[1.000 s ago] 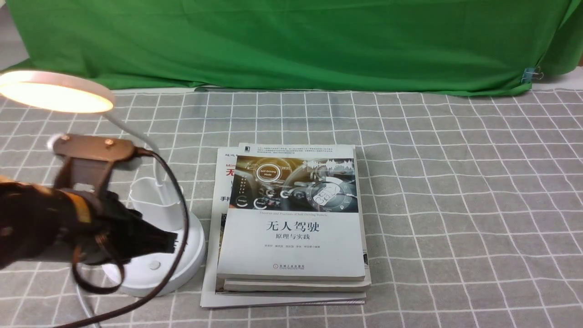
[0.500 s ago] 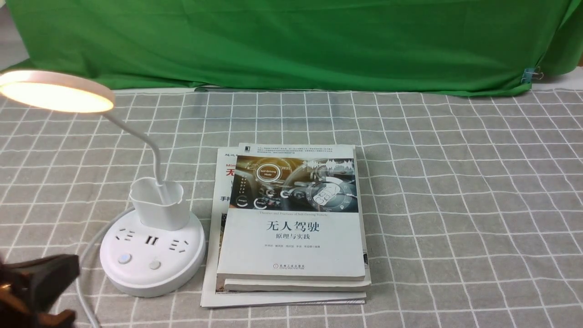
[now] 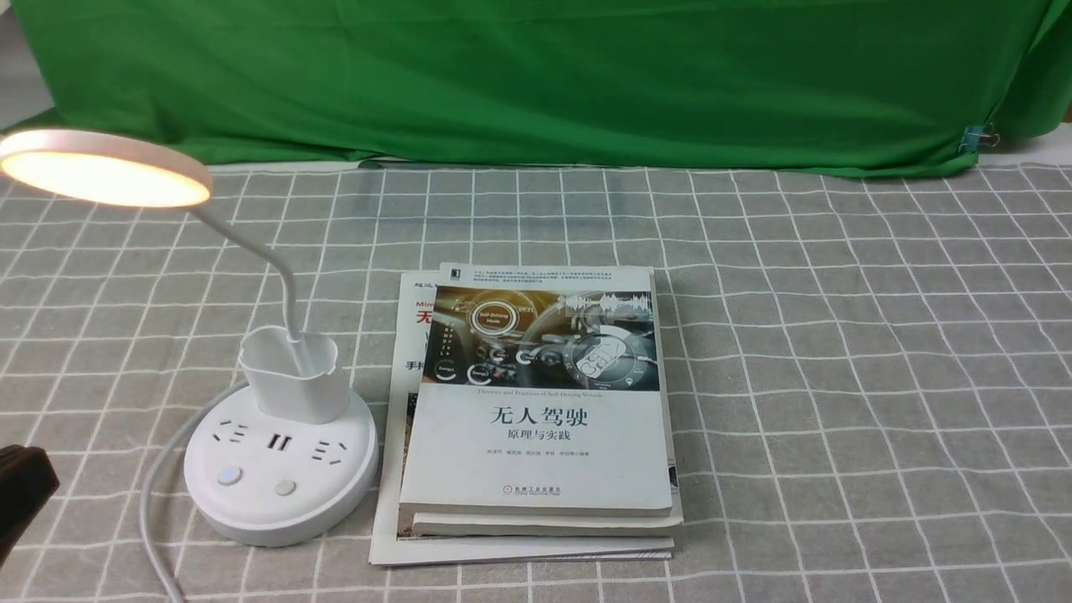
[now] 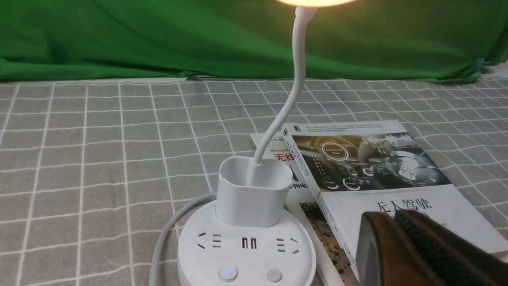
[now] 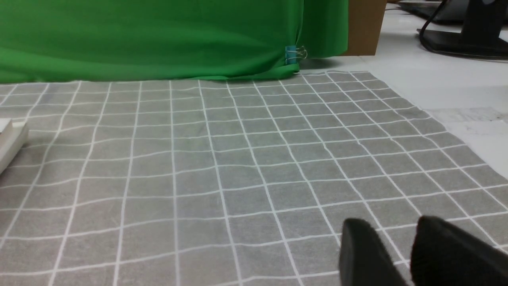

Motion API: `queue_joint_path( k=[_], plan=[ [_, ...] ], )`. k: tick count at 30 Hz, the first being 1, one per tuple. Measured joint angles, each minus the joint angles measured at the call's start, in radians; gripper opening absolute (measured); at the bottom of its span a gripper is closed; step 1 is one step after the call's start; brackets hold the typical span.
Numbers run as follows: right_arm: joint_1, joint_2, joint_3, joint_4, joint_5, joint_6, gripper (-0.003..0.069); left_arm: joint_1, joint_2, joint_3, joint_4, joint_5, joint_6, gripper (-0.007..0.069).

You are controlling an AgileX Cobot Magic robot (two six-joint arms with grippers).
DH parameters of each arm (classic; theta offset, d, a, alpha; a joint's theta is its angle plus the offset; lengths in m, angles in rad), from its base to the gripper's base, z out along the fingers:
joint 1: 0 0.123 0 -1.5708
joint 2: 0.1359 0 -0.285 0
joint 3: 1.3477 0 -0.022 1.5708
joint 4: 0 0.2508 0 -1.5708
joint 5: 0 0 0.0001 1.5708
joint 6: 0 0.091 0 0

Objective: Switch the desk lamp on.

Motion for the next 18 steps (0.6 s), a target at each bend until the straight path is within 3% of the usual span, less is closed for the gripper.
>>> queue_joint_path(
  k=[7, 11, 18],
  plan=[
    [0.000, 0.000, 0.000, 0.000, 0.000, 0.000, 0.0245, 0.000, 0.000, 0.009, -0.012, -0.009, -0.001, 0.0018],
    [0.000, 0.000, 0.000, 0.000, 0.000, 0.000, 0.0245, 0.022, -0.008, 0.047, -0.023, -0.105, 0.020, 0.0018],
    [0.000, 0.000, 0.000, 0.000, 0.000, 0.000, 0.0245, 0.160, -0.101, 0.271, -0.033, -0.374, 0.296, 0.0018]
  ],
)
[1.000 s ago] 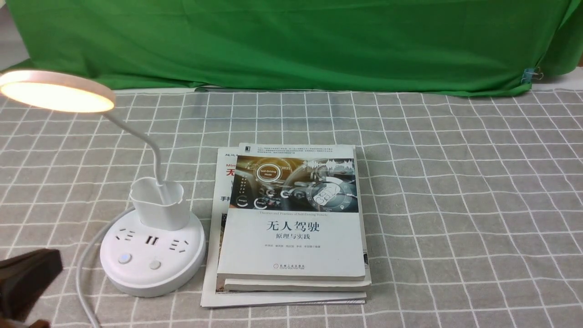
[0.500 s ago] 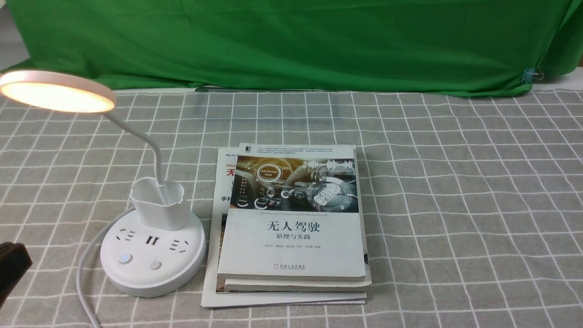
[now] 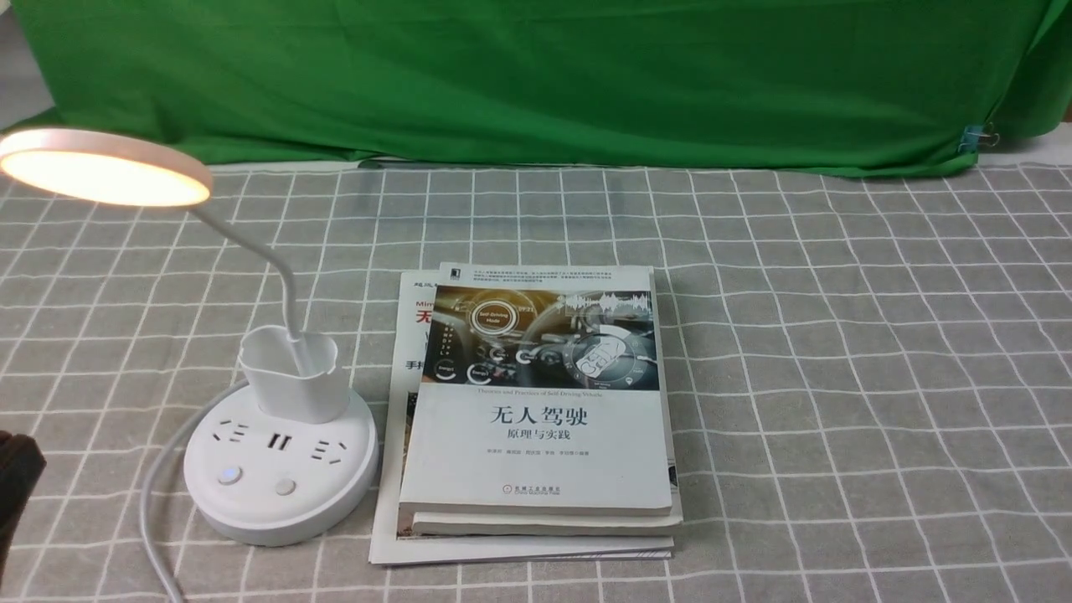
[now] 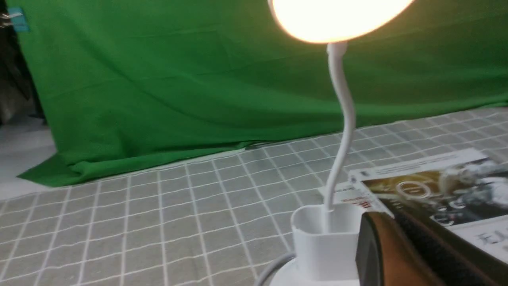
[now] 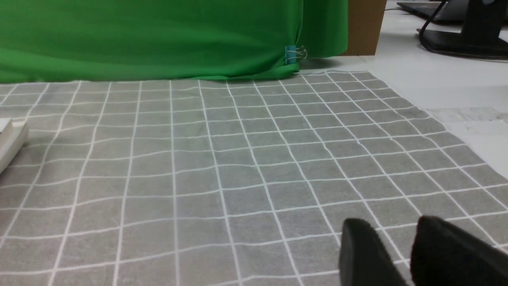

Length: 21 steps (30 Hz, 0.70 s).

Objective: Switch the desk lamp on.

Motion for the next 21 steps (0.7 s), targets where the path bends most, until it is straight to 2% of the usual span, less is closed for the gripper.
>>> queue_joint_path(
  k=[3, 8, 21],
  plan=[
    [0.000, 0.000, 0.000, 0.000, 0.000, 0.000, 0.0245, 0.034, -0.038, 0.089, 0.000, -0.030, 0.005, 0.0018],
    [0.000, 0.000, 0.000, 0.000, 0.000, 0.000, 0.0245, 0.040, -0.076, 0.105, 0.000, 0.106, -0.083, 0.0018],
    [0.000, 0.000, 0.000, 0.000, 0.000, 0.000, 0.0245, 0.040, -0.081, 0.106, 0.000, 0.109, -0.096, 0.0018]
  ],
)
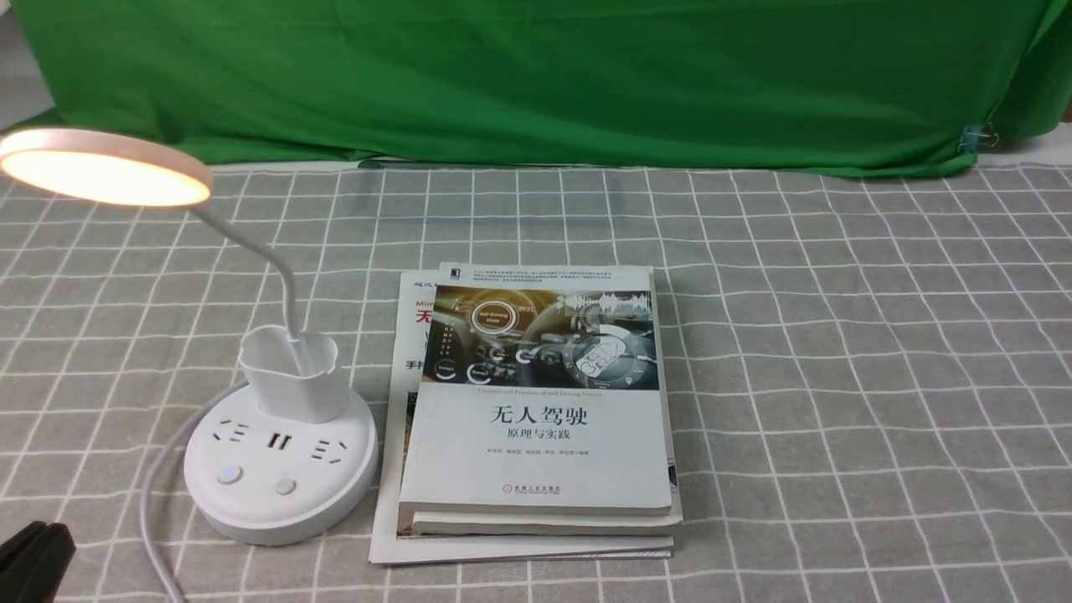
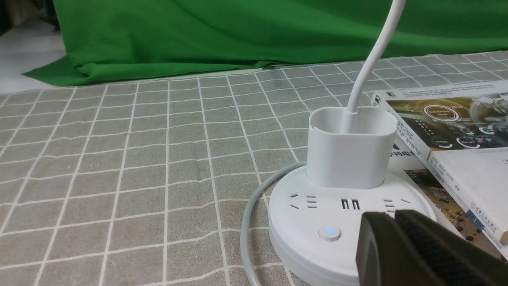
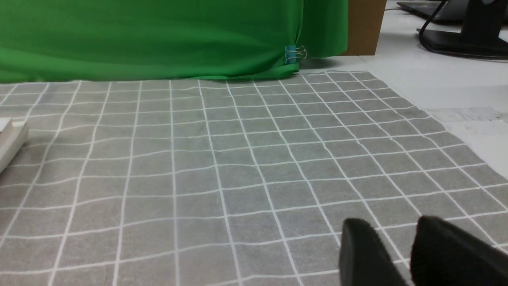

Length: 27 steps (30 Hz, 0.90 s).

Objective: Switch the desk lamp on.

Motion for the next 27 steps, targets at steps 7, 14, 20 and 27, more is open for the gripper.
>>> queue_joint_path(
  k=[7, 14, 20, 27],
  plan=[
    [0.000, 0.000, 0.000, 0.000, -0.001, 0.000, 0.0245, 0.000, -0.018, 0.000, 0.000, -0.006, -0.004, 0.0018],
    [0.000, 0.000, 0.000, 0.000, 0.000, 0.000, 0.0245, 0.000, -0.018, 0.000, 0.000, -0.006, -0.004, 0.0018],
    [0.000, 0.000, 0.000, 0.000, 0.000, 0.000, 0.0245, 0.000, -0.018, 0.000, 0.000, -0.007, -0.005, 0.0018],
    [0.000, 0.000, 0.000, 0.000, 0.000, 0.000, 0.0245, 0.000, -0.018, 0.000, 0.000, -0.007, -0.005, 0.0018]
  ],
)
